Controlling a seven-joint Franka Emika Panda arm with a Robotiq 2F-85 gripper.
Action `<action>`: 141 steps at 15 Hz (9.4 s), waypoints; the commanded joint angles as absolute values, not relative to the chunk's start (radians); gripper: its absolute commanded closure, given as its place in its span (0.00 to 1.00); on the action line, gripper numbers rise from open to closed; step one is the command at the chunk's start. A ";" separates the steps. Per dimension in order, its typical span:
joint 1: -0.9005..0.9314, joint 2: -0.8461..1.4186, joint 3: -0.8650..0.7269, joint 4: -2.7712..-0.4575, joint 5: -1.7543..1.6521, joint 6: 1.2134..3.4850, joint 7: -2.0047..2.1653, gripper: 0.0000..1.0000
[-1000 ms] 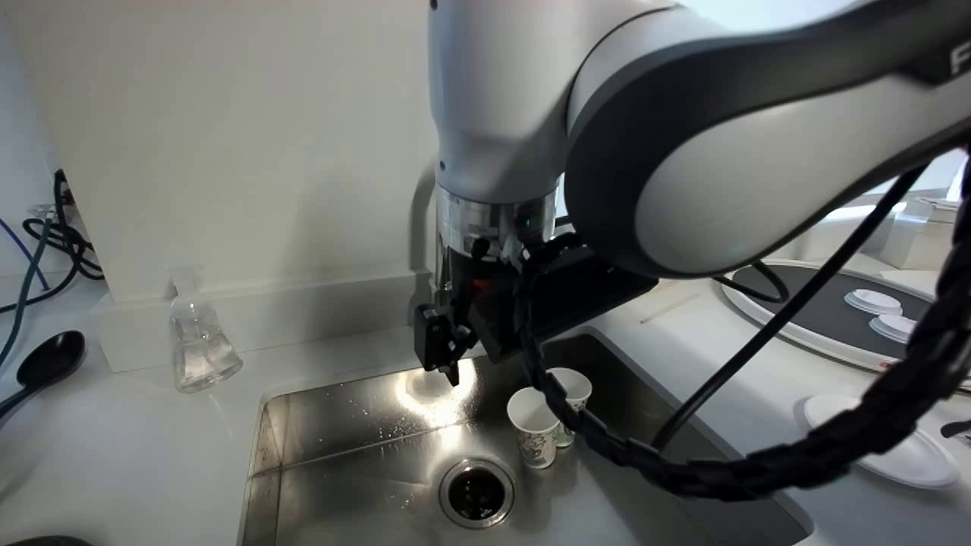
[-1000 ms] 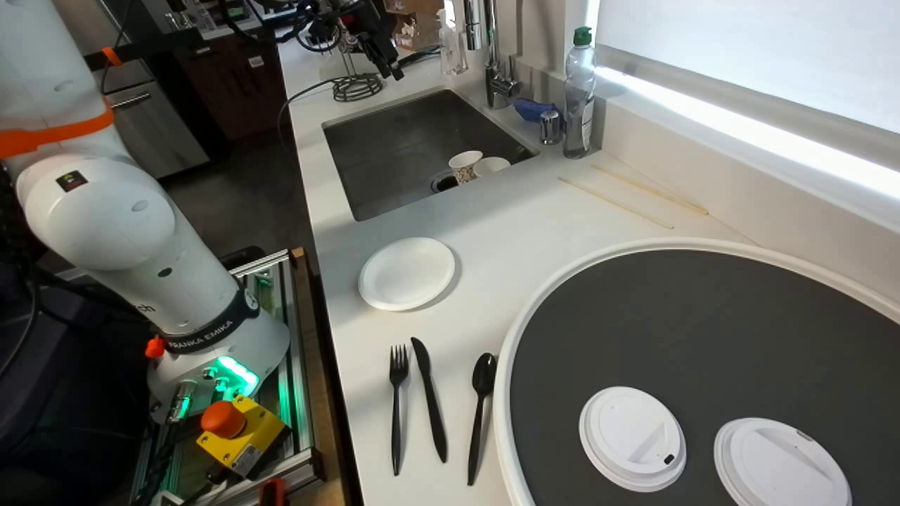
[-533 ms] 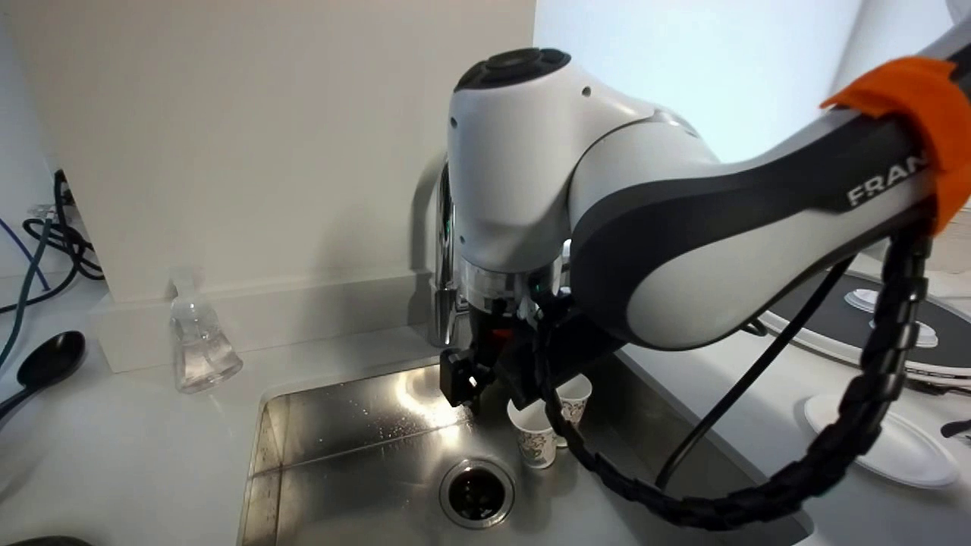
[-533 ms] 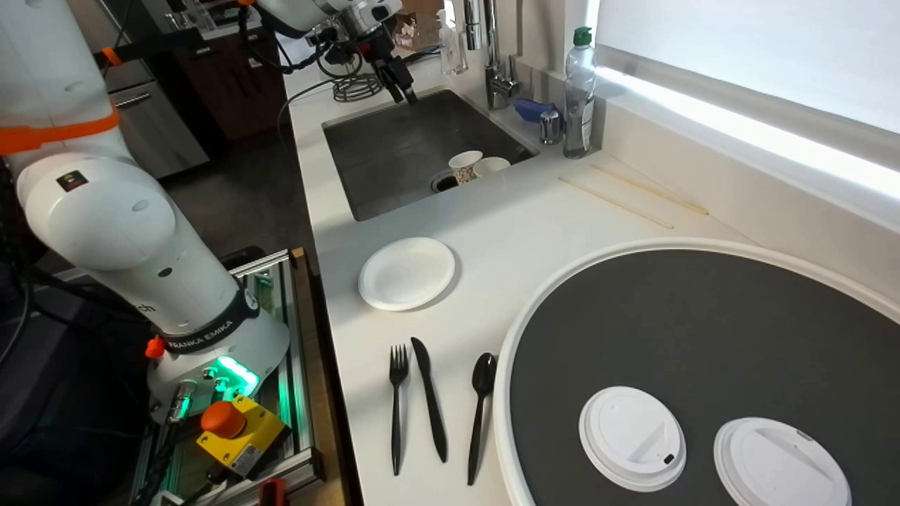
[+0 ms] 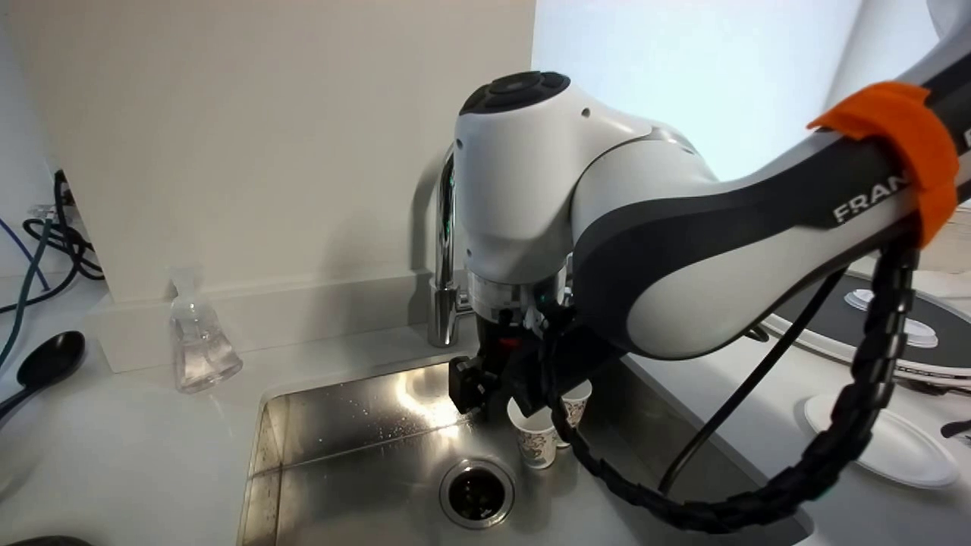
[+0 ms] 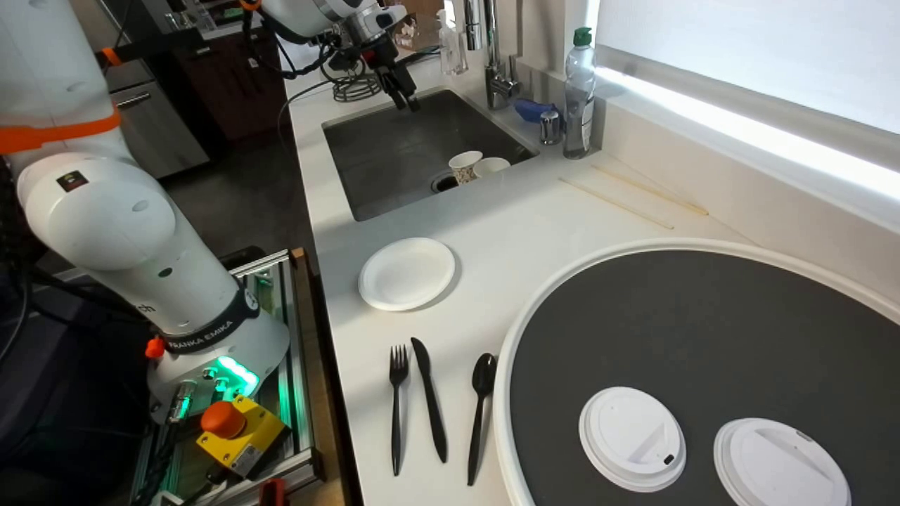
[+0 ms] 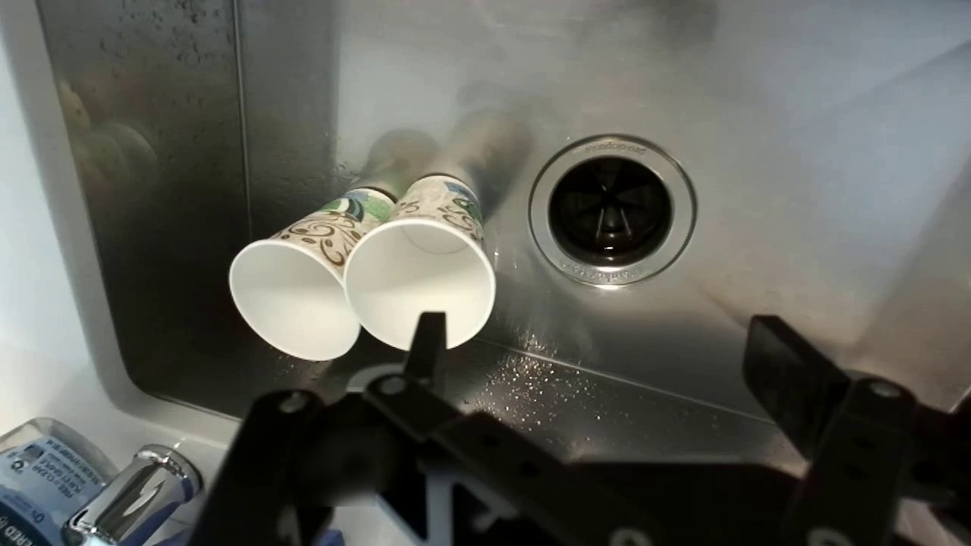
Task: Push the faucet to the right then remove the coffee cups from the sink.
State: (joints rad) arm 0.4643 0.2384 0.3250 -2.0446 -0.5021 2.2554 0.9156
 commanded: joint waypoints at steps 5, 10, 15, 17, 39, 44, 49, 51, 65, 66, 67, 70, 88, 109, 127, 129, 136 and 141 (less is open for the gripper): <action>0.472 0.264 0.281 -2.056 -0.532 2.277 0.921 0.00; 0.471 0.314 0.240 -2.060 -0.581 2.346 0.907 0.00; 0.469 0.352 0.194 -2.085 -0.645 2.441 0.913 0.00; 0.468 0.364 0.173 -2.095 -0.667 2.480 0.920 0.00; 0.463 0.453 0.033 -2.090 -0.722 2.631 0.938 0.00; 0.471 0.462 0.019 -2.083 -0.743 2.633 0.955 0.00; 0.468 0.476 0.001 -2.075 -0.772 2.667 0.972 0.00; 0.465 0.482 -0.001 -2.071 -0.769 2.672 0.970 0.00; 0.469 0.502 -0.004 -2.059 -0.766 2.688 0.960 0.86; 0.468 0.504 -0.003 -2.059 -0.764 2.689 0.958 0.93; 0.468 0.506 -0.002 -2.059 -0.763 2.688 0.957 0.99; 0.468 0.512 0.000 -2.059 -0.757 2.701 0.953 1.00; 0.462 0.397 0.115 -2.044 -0.651 2.642 0.704 0.99; 0.475 0.420 0.215 -1.813 -0.327 2.569 0.249 0.99; 0.507 0.479 0.201 -1.682 -0.318 2.531 0.240 0.99; 0.520 0.506 0.198 -1.637 -0.320 2.522 0.249 0.99; 0.577 0.584 0.165 -1.488 -0.316 2.484 0.303 0.99; 0.646 0.628 0.092 -1.381 -0.348 2.373 0.400 0.99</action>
